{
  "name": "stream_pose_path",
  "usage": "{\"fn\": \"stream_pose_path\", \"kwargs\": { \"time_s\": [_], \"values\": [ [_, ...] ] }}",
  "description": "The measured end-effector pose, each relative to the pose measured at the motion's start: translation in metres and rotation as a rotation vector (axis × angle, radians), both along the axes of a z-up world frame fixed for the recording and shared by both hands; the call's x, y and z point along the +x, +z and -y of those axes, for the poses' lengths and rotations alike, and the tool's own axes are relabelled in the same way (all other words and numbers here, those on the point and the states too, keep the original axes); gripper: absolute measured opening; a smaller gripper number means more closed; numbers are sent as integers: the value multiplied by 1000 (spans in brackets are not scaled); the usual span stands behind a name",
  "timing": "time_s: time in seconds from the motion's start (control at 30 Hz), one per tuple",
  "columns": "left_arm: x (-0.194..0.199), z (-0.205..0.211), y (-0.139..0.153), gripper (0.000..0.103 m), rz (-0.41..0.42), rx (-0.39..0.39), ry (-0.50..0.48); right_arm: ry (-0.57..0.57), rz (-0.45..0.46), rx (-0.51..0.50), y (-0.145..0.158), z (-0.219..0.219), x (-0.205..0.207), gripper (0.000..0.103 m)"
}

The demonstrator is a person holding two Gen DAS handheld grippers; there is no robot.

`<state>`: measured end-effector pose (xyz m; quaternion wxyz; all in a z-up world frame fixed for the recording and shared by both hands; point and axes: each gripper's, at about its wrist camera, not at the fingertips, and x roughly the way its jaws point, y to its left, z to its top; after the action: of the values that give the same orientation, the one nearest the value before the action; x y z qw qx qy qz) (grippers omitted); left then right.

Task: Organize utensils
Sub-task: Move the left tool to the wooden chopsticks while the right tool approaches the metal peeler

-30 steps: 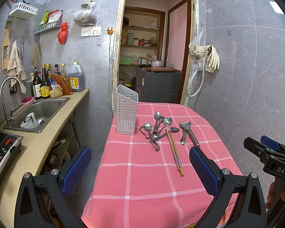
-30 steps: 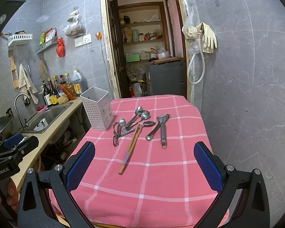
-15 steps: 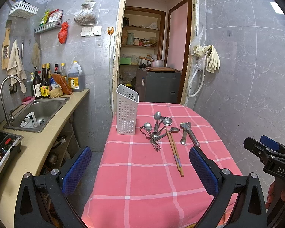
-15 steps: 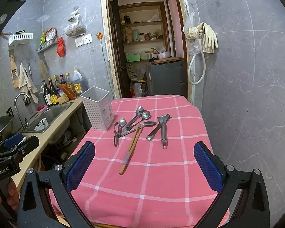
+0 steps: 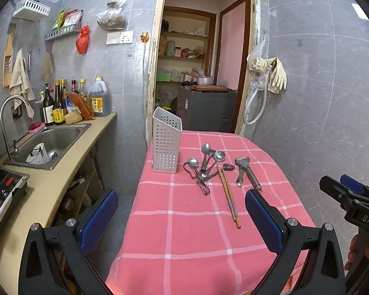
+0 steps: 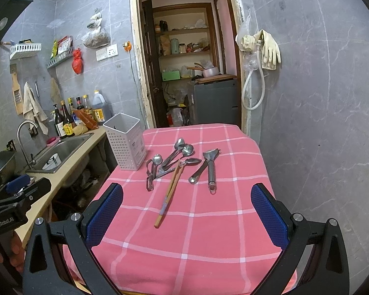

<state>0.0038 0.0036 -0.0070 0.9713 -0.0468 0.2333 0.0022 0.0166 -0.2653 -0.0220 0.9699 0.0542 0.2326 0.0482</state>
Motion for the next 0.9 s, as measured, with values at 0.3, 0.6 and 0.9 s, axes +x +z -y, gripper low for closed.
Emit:
{"fn": "stream_pose_path", "kwargs": {
  "time_s": [0.3, 0.6, 0.9],
  "values": [
    [19, 1, 15, 103, 57, 8, -34, -48, 26, 15, 12, -5, 9, 102],
    [60, 16, 30, 103, 93, 0, -54, -70, 52, -4, 27, 15, 43, 102],
    [121, 38, 22, 103, 48, 0, -62, -30, 23, -5, 22, 43, 121, 102]
  ]
}}
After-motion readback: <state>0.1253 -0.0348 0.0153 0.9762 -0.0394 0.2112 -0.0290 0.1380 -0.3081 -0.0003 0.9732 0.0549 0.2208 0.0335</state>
